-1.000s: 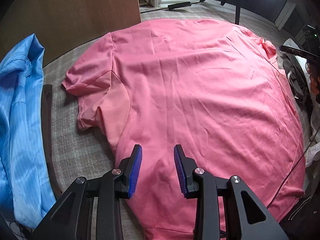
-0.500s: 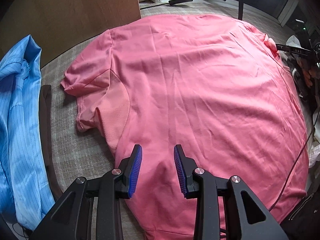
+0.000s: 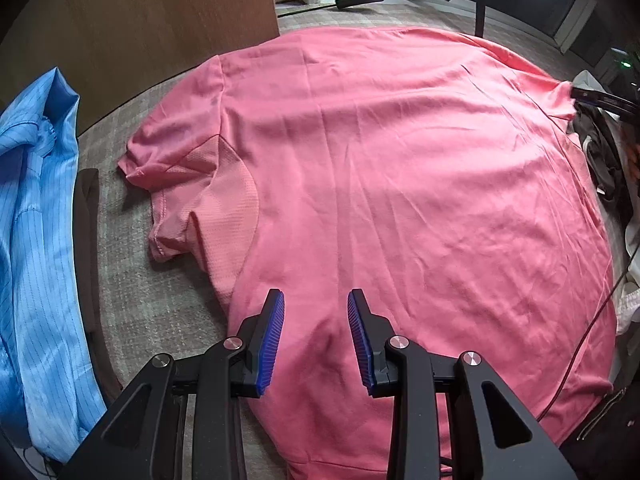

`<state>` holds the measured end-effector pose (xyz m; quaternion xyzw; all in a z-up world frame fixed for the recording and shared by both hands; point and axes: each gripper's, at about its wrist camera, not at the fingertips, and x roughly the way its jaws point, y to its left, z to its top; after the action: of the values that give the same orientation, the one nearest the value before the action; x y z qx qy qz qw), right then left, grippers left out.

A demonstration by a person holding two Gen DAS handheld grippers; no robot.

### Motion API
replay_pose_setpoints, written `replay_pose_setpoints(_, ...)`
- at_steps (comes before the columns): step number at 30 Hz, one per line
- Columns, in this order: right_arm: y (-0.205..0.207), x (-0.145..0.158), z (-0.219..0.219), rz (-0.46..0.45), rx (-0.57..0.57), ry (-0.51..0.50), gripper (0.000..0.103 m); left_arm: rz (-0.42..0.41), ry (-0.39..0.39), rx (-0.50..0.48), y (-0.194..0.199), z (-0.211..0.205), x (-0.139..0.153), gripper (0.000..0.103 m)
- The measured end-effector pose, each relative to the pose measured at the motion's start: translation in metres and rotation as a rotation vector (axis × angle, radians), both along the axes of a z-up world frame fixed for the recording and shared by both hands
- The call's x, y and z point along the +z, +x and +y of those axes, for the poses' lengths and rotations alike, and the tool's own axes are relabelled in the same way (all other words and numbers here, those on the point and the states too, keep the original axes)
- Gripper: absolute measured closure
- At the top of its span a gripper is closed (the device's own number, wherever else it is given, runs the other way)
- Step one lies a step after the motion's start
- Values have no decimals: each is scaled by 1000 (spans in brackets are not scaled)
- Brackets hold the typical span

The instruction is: Fold clothes

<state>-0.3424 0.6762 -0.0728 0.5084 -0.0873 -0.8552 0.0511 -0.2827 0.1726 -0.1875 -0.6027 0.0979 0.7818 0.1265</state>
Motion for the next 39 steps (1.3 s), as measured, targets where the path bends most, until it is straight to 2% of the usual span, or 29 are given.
replay_pose_setpoints(4, 17, 4, -1, 5, 26, -63, 59, -4, 0, 5, 2, -2, -3, 72)
replay_pose_setpoints(7, 26, -6, -5, -22, 1, 16, 59, -15, 2, 8, -1, -3, -5, 72)
replay_pose_setpoints(10, 23, -16, -1, -58, 9, -115, 59, -24, 8, -6, -10, 6, -3, 72)
replay_pose_setpoints(12, 23, -20, -9, -65, 34, -133, 59, 13, 13, -81, -23, 32, 9, 72)
replay_pose_setpoints(15, 26, -25, -24, -64, 73, -142, 59, 100, 62, -252, -51, 99, 36, 72)
replay_pose_setpoints(16, 28, -27, -29, -65, 81, -147, 59, 137, 84, -333, -63, 132, 43, 72)
replay_pose_setpoints(19, 35, -28, -40, -50, 104, -120, 69, 177, 111, -525, -91, 211, 46, 72)
replay_pose_setpoints(20, 37, -27, -39, -50, 106, -139, 69, 189, 120, -587, -100, 237, 46, 72)
replay_pose_setpoints(23, 37, -14, -21, 5, 48, -175, 69, 220, 55, -773, -114, 317, 30, 71)
replay_pose_setpoints(24, 35, -9, -13, 30, 20, -177, 70, 230, 33, -809, -119, 337, 24, 71)
replay_pose_setpoints(26, 27, -2, 0, 65, -15, -181, 83, 220, 13, -854, -126, 361, 10, 71)
replay_pose_setpoints(28, 17, 2, 7, 75, -22, -140, 85, 208, -5, -896, -133, 384, -3, 71)
replay_pose_setpoints(30, 6, -1, 10, 61, -14, -86, 85, 185, -4, -907, -135, 391, -14, 75)
replay_pose_setpoints(31, 0, -3, 12, 54, -10, -58, 85, 170, 13, -912, -137, 393, -20, 85)
replay_pose_setpoints(32, -6, -6, 13, 46, -3, -44, 85, 158, 39, -916, -138, 392, -20, 103)
replay_pose_setpoints(39, -30, -27, 7, 16, 102, -73, 84, 142, 43, -921, -145, 377, -23, 103)
